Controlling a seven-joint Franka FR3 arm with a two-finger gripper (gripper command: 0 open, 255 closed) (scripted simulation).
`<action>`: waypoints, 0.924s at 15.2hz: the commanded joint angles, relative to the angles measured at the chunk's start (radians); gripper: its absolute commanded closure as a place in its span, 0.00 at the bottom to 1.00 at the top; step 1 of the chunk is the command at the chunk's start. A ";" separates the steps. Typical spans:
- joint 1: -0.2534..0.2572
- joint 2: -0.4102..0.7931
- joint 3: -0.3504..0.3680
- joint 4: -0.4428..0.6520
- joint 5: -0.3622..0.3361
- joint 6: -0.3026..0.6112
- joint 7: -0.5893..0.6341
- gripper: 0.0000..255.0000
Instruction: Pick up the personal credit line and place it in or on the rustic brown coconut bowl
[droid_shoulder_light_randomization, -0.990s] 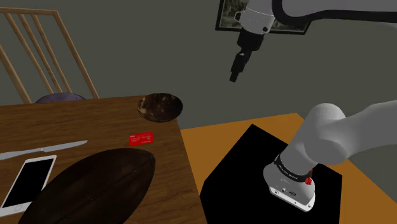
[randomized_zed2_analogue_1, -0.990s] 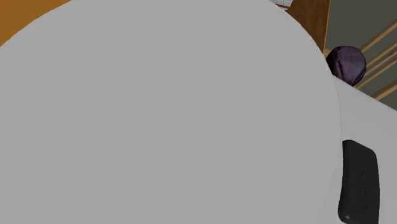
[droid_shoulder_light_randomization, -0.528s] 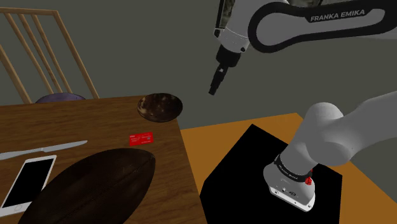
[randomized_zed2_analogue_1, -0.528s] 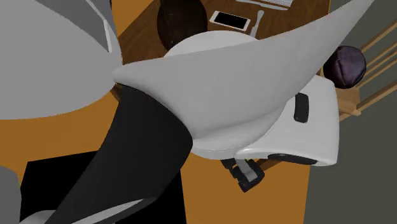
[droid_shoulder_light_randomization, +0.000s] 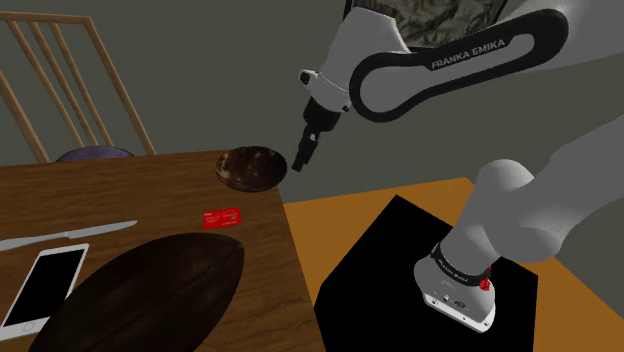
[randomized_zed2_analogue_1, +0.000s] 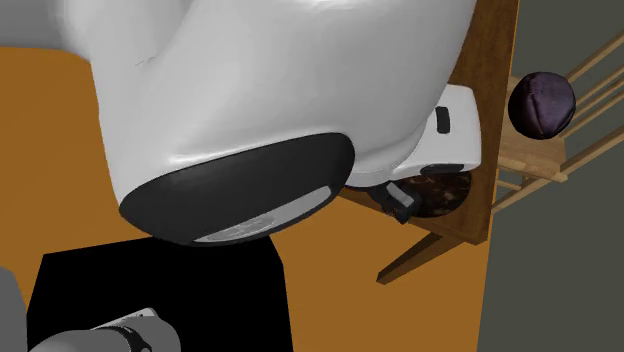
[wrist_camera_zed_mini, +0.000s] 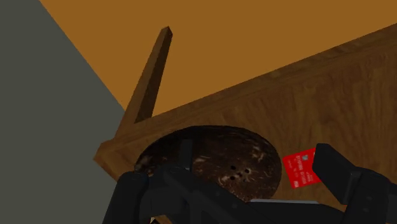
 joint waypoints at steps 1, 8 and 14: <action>0.036 0.058 -0.002 0.003 0.036 0.085 -0.048 0.00; 0.177 0.276 -0.016 0.078 0.219 0.317 -0.267 0.00; 0.272 0.459 0.007 0.198 0.478 0.447 -0.552 0.00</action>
